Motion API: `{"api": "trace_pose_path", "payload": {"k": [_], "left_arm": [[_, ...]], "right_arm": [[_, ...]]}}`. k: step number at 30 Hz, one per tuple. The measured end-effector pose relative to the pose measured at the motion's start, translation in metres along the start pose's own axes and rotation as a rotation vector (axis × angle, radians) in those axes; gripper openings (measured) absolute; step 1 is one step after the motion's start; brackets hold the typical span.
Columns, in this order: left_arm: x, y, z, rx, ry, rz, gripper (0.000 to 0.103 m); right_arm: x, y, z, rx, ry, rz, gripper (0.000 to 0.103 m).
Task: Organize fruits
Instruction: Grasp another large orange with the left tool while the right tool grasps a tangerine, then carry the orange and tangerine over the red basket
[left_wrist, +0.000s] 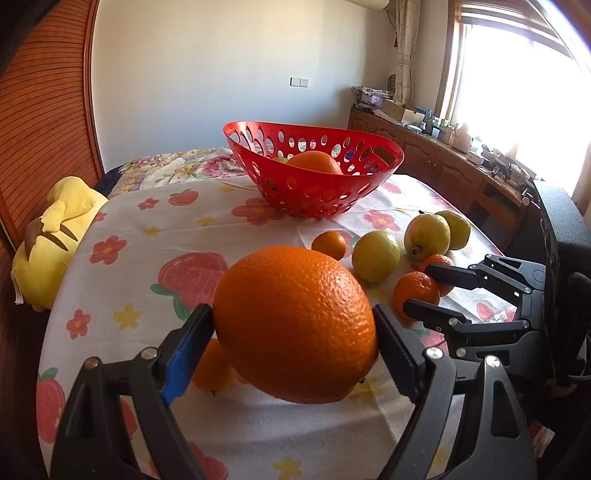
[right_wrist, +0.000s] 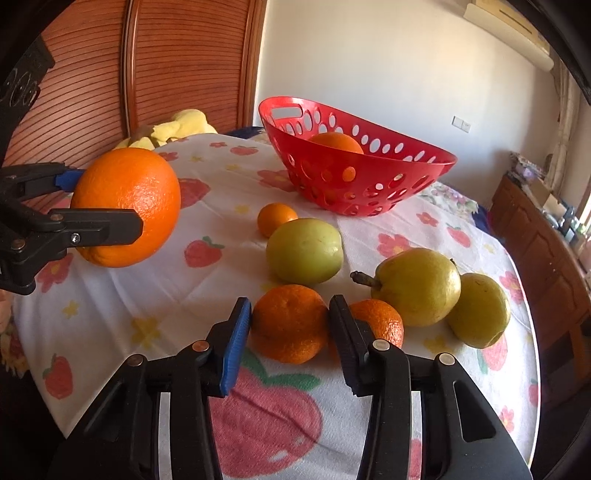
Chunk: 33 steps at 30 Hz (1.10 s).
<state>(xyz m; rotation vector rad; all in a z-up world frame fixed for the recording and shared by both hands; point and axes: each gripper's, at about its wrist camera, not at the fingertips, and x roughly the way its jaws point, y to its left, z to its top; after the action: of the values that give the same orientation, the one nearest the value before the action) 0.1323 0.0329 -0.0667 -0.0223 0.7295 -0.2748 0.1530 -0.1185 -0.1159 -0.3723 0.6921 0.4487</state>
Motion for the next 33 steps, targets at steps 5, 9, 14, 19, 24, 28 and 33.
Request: {"api": "trace_pose_path", "payload": {"k": [5, 9, 14, 19, 24, 28, 33], "left_arm": [[-0.001, 0.005, 0.001, -0.01, -0.002, 0.007, 0.085], [-0.001, 0.008, 0.0, -0.012, 0.0, 0.012, 0.085], [-0.001, 0.009, -0.002, -0.01, 0.002, 0.016, 0.085], [-0.001, 0.009, -0.002, -0.005, -0.001, 0.016, 0.085], [-0.002, 0.008, -0.002, -0.005, -0.005, 0.013, 0.085], [-0.003, 0.006, -0.001, -0.001, -0.006, 0.01, 0.085], [-0.008, 0.005, 0.003, -0.003, -0.024, 0.002, 0.085]], "right_arm": [[-0.002, -0.001, -0.001, 0.011, -0.003, 0.019, 0.043], [-0.004, 0.0, -0.001, 0.027, -0.001, 0.063, 0.043], [-0.007, 0.007, 0.001, 0.042, 0.005, 0.147, 0.043], [-0.005, 0.011, 0.001, 0.045, 0.013, 0.155, 0.044], [0.002, 0.007, -0.003, 0.074, 0.043, 0.173, 0.052], [-0.001, 0.008, -0.003, 0.068, 0.023, 0.156, 0.046], [-0.001, 0.004, -0.003, 0.08, 0.025, 0.163, 0.046]]}}
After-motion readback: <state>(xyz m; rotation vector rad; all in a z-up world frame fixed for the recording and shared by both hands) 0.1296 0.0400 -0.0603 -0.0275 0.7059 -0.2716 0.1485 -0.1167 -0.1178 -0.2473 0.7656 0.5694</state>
